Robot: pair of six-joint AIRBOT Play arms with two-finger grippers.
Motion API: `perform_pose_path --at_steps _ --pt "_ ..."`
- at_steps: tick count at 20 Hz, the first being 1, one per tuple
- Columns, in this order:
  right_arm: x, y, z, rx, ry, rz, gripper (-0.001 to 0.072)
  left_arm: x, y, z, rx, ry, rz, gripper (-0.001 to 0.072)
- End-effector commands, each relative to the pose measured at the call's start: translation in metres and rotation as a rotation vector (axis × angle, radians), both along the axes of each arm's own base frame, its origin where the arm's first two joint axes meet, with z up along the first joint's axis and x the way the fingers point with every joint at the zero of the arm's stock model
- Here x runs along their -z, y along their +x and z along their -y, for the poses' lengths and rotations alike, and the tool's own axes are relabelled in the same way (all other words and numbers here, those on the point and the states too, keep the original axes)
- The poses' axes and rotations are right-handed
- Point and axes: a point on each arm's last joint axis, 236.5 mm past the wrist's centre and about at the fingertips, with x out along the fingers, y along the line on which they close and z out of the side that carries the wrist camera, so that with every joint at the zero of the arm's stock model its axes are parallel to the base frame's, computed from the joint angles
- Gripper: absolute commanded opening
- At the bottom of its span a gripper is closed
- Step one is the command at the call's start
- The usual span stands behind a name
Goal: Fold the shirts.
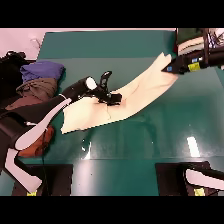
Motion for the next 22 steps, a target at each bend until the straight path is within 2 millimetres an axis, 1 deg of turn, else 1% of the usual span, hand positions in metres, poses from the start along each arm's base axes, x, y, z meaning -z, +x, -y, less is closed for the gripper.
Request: perform_pose_path --at_steps 1,3,4,5,6,7,8,9,10,11,12,13,14,15,16,17,18,19,20,21,22 --pt "-0.048 -0.016 -0.044 -0.068 0.027 0.093 0.0019 0.01 -0.001 0.006 0.008 0.015 -0.023 0.0022" --pt "-0.06 -0.022 -0.067 -0.109 0.04 0.128 0.0019 0.005 0.001 0.007 0.013 0.01 -0.014 0.0022" --pt "-0.064 -0.025 -0.077 -0.128 0.046 0.146 0.0019 0.0 0.004 0.004 0.028 0.019 -0.004 0.0022" --pt "-0.069 -0.027 -0.089 -0.142 0.058 0.166 0.0019 -0.01 0.008 -0.003 0.049 0.038 0.013 0.0022" --pt "-0.072 -0.029 -0.101 -0.154 0.071 0.181 0.0019 -0.025 0.017 -0.014 0.06 0.059 0.044 0.0022" --pt "-0.073 -0.033 -0.117 -0.178 0.085 0.189 0.0019 -0.042 0.028 -0.031 0.062 0.088 0.086 0.0022" --pt "-0.072 -0.039 -0.135 -0.212 0.105 0.184 0.002 -0.064 0.044 -0.056 0.048 0.129 0.145 0.0022" --pt "-0.071 -0.047 -0.156 -0.254 0.141 0.165 0.002 -0.089 0.058 -0.086 0.02 0.171 0.202 0.0022" --pt "-0.067 -0.053 -0.18 -0.292 0.181 0.145 0.002 -0.115 0.069 -0.116 -0.019 0.195 0.247 0.0023" --pt "-0.062 -0.057 -0.206 -0.318 0.215 0.132 0.0019 -0.146 0.079 -0.148 -0.074 0.207 0.298 0.0023" --pt "-0.055 -0.06 -0.233 -0.336 0.242 0.126 0.002 -0.176 0.085 -0.176 -0.133 0.204 0.349 0.0023" --pt "-0.048 -0.066 -0.267 -0.359 0.283 0.127 0.0019 -0.208 0.088 -0.205 -0.198 0.196 0.404 0.0023" --pt "-0.04 -0.072 -0.301 -0.382 0.335 0.132 0.0022 -0.235 0.087 -0.229 -0.253 0.19 0.455 0.0023" --pt "-0.032 -0.081 -0.332 -0.406 0.379 0.138 0.0053 -0.261 0.084 -0.251 -0.305 0.187 0.504 0.0023" --pt "-0.021 -0.088 -0.358 -0.417 0.417 0.129 0.0214 -0.28 0.08 -0.268 -0.343 0.186 0.542 0.0023" --pt "-0.009 -0.094 -0.375 -0.414 0.442 0.089 0.0317 -0.295 0.076 -0.281 -0.374 0.188 0.571 0.0023" --pt "0.002 -0.098 -0.385 -0.435 0.44 0.061 0.0318 -0.306 0.071 -0.292 -0.398 0.191 0.591 0.0023" --pt "0.007 -0.099 -0.385 -0.455 0.43 0.049 0.0318 -0.312 0.067 -0.298 -0.409 0.194 0.598 0.0023" --pt "0.014 -0.095 -0.377 -0.471 0.403 0.045 0.0318 -0.314 0.063 -0.3 -0.409 0.198 0.597 0.0023" --pt "0.023 -0.088 -0.363 -0.483 0.348 0.058 0.0317 -0.313 0.06 -0.3 -0.402 0.204 0.587 0.0023" --pt "0.034 -0.076 -0.342 -0.471 0.285 0.064 0.0315 -0.31 0.058 -0.297 -0.39 0.206 0.577 0.0023"
